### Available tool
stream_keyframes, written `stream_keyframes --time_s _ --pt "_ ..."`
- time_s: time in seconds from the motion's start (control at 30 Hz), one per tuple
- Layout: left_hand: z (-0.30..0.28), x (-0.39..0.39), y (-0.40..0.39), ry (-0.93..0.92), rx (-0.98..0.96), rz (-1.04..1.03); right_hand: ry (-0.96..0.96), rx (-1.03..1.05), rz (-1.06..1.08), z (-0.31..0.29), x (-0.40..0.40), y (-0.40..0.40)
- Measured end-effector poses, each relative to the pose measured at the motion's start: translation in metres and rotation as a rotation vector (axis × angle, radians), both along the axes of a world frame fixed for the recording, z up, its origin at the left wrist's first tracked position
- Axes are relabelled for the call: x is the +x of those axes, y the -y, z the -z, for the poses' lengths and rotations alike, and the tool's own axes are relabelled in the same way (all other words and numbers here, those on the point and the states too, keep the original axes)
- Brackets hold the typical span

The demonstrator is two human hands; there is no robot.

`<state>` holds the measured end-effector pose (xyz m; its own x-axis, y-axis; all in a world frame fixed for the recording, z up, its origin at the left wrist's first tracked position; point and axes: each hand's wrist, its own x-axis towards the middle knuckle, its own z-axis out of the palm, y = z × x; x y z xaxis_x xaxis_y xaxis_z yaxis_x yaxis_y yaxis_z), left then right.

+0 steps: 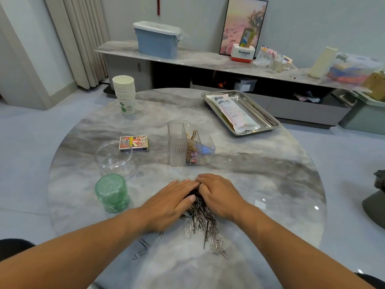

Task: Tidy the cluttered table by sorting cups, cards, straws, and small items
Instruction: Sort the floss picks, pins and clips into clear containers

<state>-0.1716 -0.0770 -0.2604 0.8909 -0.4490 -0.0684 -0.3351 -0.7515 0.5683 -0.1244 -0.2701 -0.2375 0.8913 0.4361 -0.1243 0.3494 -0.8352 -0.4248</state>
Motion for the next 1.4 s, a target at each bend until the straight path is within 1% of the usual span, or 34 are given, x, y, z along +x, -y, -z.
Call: stream_keyframes --time_s 0.07,0.13,0.17,0.23,0.3,0.33,0.37,0.43,0.5,0.57,0.63,0.73,0.83,0.9,0.93,1.0,1.03,1.1,1.2,1.3,1.4 --pt "-0.013 -0.004 -0.002 -0.07 -0.092 0.017 -0.041 0.017 -0.026 -0.01 -0.008 0.006" --pt "-0.028 -0.009 -0.004 -0.115 -0.113 0.069 -0.127 0.055 -0.035 -0.019 -0.015 0.014" --pt "-0.035 -0.013 -0.006 -0.11 -0.068 0.105 -0.16 0.066 -0.034 -0.023 -0.02 0.018" --pt "-0.049 -0.018 -0.015 -0.094 0.136 0.161 -0.169 0.045 -0.034 -0.031 -0.026 0.027" --pt "-0.059 -0.025 -0.029 -0.16 0.36 0.189 -0.203 -0.011 -0.054 -0.036 -0.034 0.034" --pt "-0.062 -0.029 -0.037 -0.199 0.436 0.207 -0.218 -0.058 -0.089 -0.036 -0.038 0.036" --pt "-0.061 -0.032 -0.043 -0.237 0.49 0.224 -0.225 -0.109 -0.13 -0.035 -0.043 0.037" --pt "-0.056 -0.034 -0.052 -0.281 0.541 0.251 -0.201 -0.206 -0.197 -0.03 -0.05 0.041" --pt "-0.048 -0.033 -0.057 -0.294 0.52 0.24 -0.145 -0.279 -0.245 -0.026 -0.055 0.043" --pt "-0.041 -0.029 -0.063 -0.297 0.467 0.207 -0.105 -0.263 -0.236 -0.019 -0.052 0.047" --pt "-0.035 -0.024 -0.07 -0.284 0.413 0.178 -0.086 -0.178 -0.165 -0.015 -0.048 0.052" --pt "-0.028 -0.018 -0.066 -0.195 0.327 0.12 -0.095 -0.061 -0.049 -0.009 -0.04 0.057" --pt "-0.022 -0.012 -0.045 -0.092 0.216 0.044 -0.215 -0.013 -0.012 -0.017 -0.036 0.056" --pt "-0.022 -0.008 -0.03 -0.067 0.225 0.077 -0.251 0.099 0.047 -0.025 -0.032 0.052" --pt "-0.025 -0.006 -0.023 -0.068 0.229 0.091 -0.209 0.113 0.071 -0.027 -0.029 0.049" --pt "-0.034 -0.002 -0.014 -0.067 0.206 0.067 -0.101 0.022 0.075 -0.028 -0.026 0.039" --pt "-0.038 0.001 -0.009 -0.048 0.204 0.049 -0.085 -0.024 0.065 -0.027 -0.025 0.033" --pt "-0.042 0.005 0.0 0.012 0.252 0.019 -0.104 -0.085 0.058 -0.023 -0.024 0.025" --pt "-0.039 0.009 0.012 0.024 0.323 -0.019 -0.164 -0.108 0.104 -0.023 -0.02 0.02" --pt "-0.035 0.013 0.019 0.026 0.303 -0.073 -0.19 -0.116 0.125 -0.023 -0.015 0.017" --pt "-0.035 0.015 0.021 0.041 0.318 -0.086 -0.15 -0.182 0.1 -0.022 -0.015 0.012"
